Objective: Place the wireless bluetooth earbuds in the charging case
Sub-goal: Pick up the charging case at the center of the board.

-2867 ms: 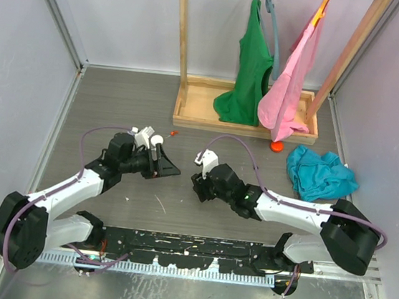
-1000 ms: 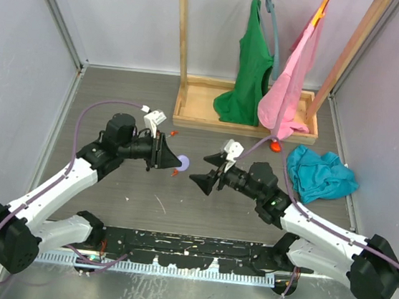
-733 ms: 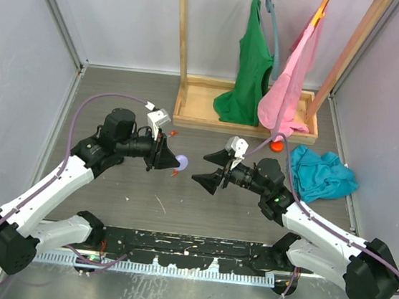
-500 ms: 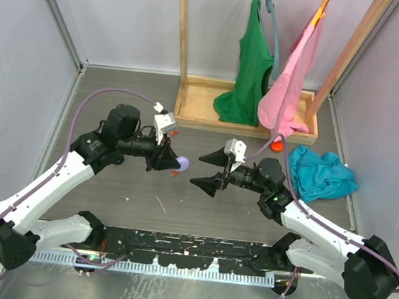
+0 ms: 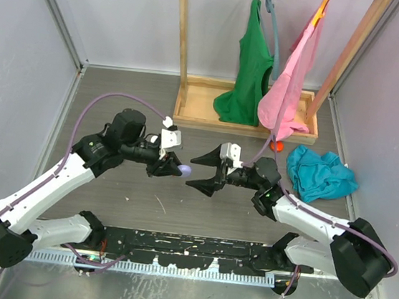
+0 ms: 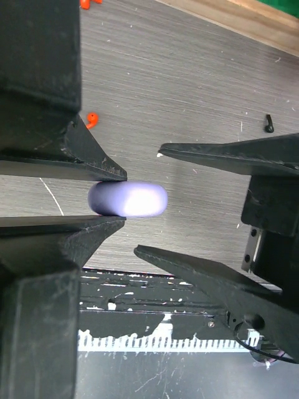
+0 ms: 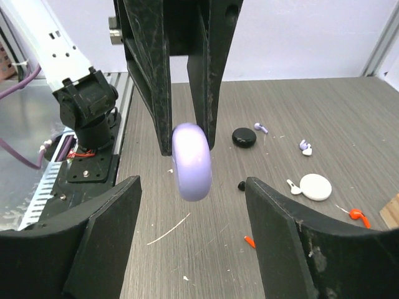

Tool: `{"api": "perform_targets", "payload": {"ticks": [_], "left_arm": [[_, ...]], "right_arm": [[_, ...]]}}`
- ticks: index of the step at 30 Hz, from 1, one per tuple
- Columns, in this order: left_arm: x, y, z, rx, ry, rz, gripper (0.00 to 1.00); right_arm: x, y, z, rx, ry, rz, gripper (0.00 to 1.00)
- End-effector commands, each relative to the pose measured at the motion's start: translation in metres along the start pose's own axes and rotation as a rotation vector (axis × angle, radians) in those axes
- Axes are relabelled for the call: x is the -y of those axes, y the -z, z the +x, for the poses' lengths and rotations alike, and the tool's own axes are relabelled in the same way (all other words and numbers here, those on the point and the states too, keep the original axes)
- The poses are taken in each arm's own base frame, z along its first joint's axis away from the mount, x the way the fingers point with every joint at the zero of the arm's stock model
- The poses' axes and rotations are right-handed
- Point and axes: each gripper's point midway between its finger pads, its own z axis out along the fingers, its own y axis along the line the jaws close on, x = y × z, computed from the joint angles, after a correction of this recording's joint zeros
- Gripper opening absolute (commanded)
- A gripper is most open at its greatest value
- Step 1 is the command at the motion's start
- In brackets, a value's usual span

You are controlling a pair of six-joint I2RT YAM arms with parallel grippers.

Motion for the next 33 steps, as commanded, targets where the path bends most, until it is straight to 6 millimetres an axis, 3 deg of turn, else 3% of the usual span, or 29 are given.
{"api": "perform_targets", "payload": {"ticks": [1,25,31,33], "left_arm": [[0.008,0.010,-0.031,0.081,-0.154,0.017,0.10],[0.016,0.003,-0.029,0.053,-0.180,0.068,0.09],[0.016,0.001,-0.031,0.061,-0.170,0.073,0.10],[0.015,0.001,-0.030,0.058,-0.161,0.066,0.15]], "right_arm": [[-0.006,-0.009,-0.023,0.068,0.083,-0.074,0.71],[-0.008,-0.020,-0.012,0.053,0.054,-0.108,0.46],[-0.009,-0.018,-0.012,0.063,0.053,-0.104,0.33],[-0.010,-0.017,-0.012,0.069,0.050,-0.105,0.25]]}}
